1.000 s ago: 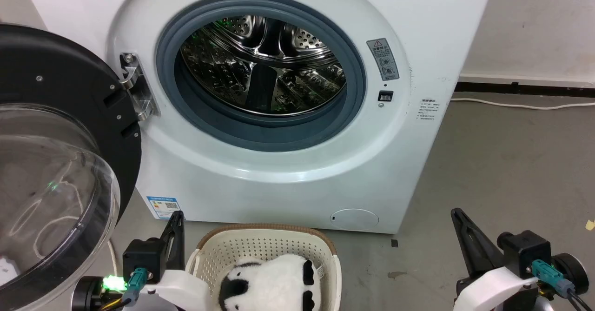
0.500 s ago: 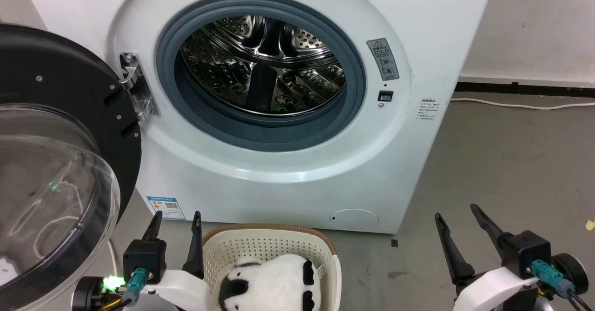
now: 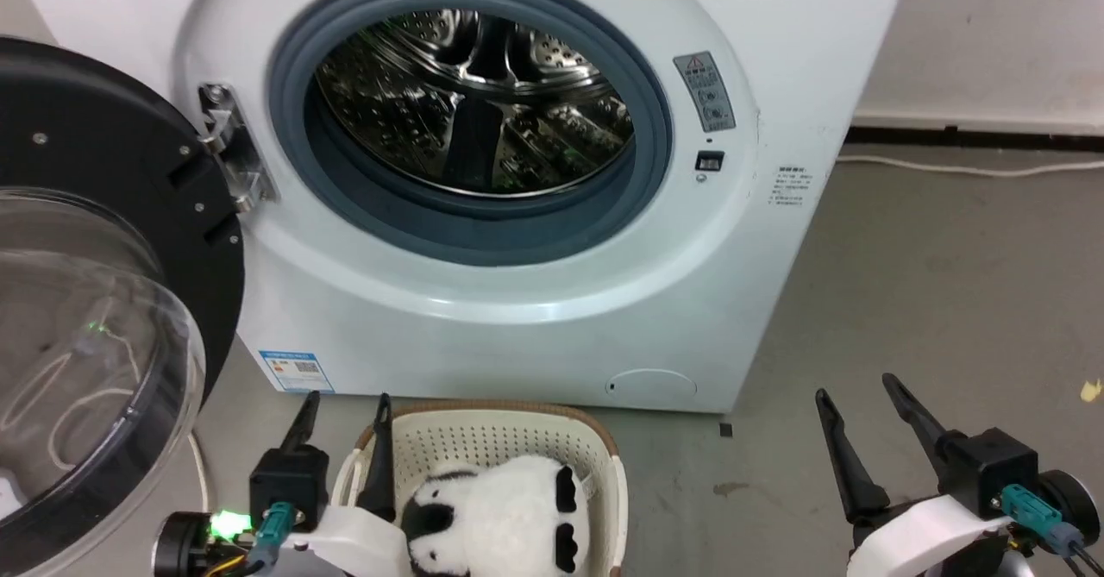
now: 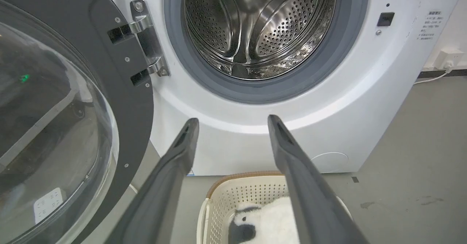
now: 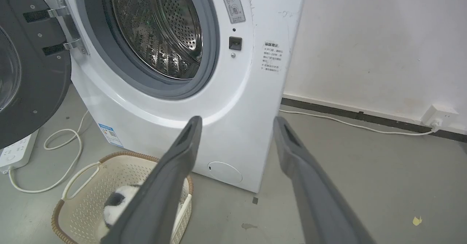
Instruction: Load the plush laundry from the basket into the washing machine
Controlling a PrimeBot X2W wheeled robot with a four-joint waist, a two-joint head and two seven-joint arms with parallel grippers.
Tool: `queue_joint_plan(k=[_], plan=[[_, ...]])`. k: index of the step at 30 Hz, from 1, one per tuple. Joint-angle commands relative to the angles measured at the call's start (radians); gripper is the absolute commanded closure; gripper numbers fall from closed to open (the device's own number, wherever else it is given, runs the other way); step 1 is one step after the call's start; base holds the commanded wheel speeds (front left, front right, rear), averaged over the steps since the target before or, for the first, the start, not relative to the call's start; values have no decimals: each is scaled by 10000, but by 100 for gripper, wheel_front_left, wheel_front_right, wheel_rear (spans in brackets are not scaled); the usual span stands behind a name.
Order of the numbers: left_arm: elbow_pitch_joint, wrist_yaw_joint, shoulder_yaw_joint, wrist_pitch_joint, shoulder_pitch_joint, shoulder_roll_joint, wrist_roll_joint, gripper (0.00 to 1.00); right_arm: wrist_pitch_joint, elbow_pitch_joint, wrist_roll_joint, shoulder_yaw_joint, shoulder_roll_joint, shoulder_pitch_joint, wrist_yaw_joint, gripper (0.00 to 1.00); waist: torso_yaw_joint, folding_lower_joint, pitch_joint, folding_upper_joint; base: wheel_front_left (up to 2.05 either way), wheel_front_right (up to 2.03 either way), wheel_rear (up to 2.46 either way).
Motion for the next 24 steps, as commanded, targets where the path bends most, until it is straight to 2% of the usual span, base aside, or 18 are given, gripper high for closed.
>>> queue_joint_plan(k=[1, 7, 24], plan=[[114, 69, -112, -96, -200, 7, 24, 0, -111, -23, 151, -40, 1, -115, -1, 0, -73, 0, 172, 0, 0, 0, 0], [454, 97, -299, -222, -508, 61, 82, 0, -236, -100, 265, -33, 1, -297, -2, 0, -291, 0, 697, 0, 0, 0, 0], [2519, -32, -641, -516, -2031, 610, -27, 0, -653, -323, 832, 129, 2, -915, -3, 0, -1261, 0, 2577, 0, 0, 0, 0]])
